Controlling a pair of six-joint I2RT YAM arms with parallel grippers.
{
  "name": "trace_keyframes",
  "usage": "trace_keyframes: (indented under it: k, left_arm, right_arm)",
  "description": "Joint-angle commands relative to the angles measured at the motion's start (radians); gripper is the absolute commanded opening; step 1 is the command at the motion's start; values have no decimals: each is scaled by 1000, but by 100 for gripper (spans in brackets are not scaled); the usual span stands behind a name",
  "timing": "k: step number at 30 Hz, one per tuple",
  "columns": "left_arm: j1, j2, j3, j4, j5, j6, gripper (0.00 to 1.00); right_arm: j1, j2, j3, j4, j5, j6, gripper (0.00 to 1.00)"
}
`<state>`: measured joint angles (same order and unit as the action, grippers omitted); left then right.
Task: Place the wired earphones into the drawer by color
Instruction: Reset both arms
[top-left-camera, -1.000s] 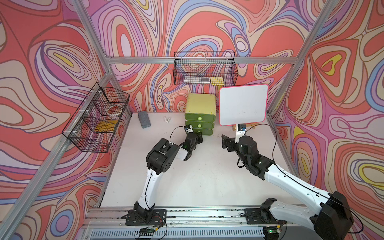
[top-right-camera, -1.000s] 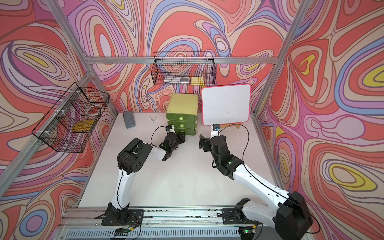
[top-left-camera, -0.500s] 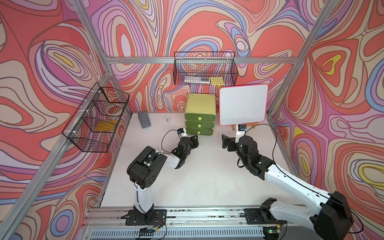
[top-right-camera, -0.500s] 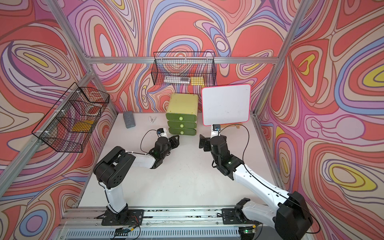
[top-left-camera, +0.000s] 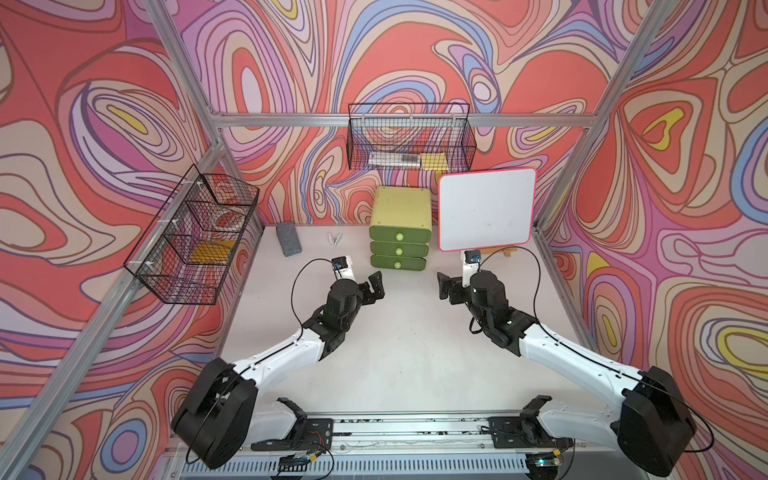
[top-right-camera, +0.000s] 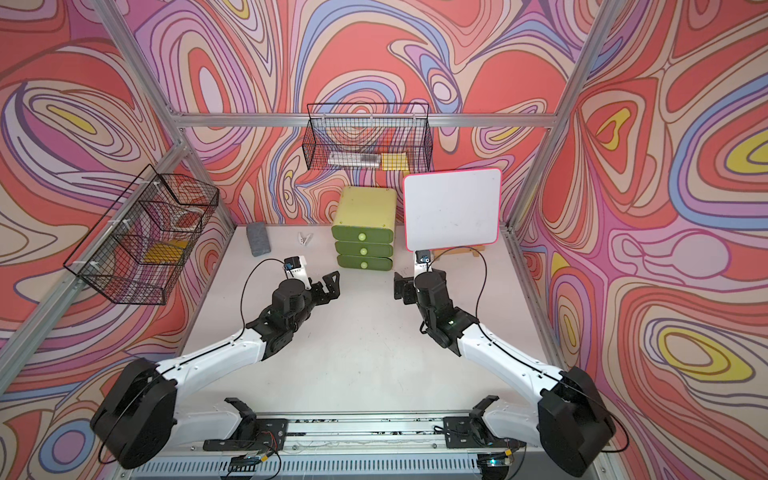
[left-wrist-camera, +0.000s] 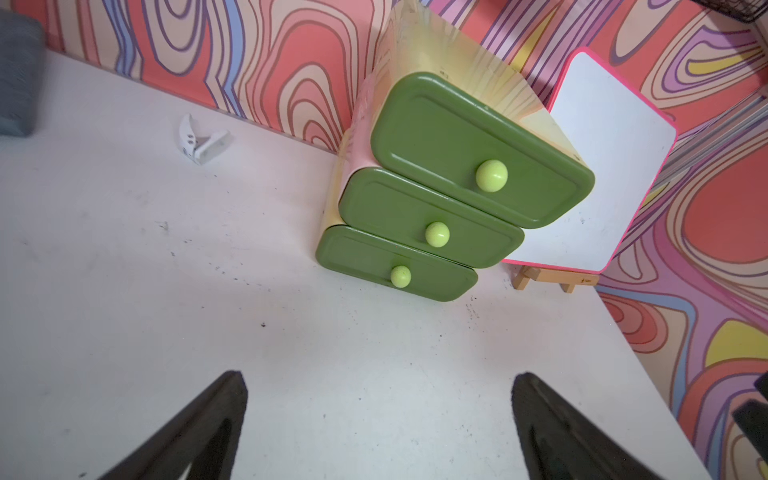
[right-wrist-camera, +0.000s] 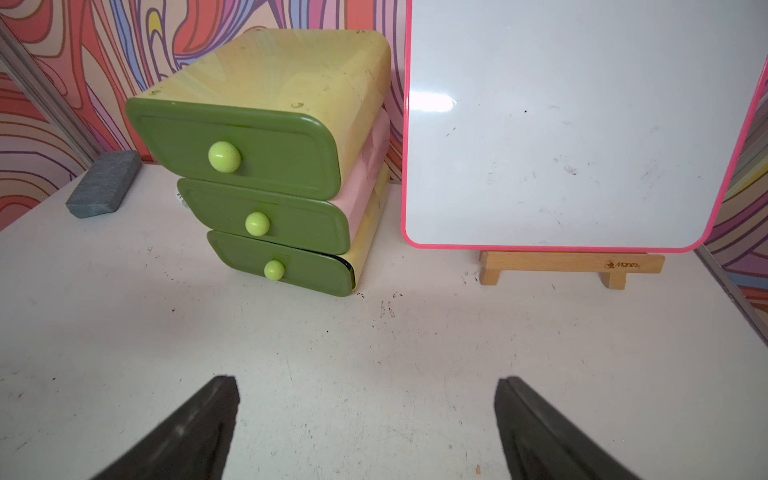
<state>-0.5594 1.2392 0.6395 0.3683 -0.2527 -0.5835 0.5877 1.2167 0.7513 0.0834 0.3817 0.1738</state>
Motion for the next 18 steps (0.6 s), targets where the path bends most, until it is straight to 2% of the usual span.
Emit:
trace_keyframes:
  k: [1,5,7,10,18]
  left_arm:
    - [-1,-100,-17,-203,-98,171,99]
    - [0,-219,-46,-273,-185,299,99]
    - [0,-263,-73,-258,-194,402,99]
    - [1,-324,-143,-201,-194,540,99]
    - [82,-385,-261,-24,-219,671,99]
  right_arm:
    - [-6,0,15,-34,28,9,98]
    - [-5,-8,10,-65,-69,-32,98]
    - [-7,-14,-1,-61,-89,-33,98]
    - [-9,-8,2,-78,-60,-20,98]
    - [-58,-12,-84,49,22,35,98]
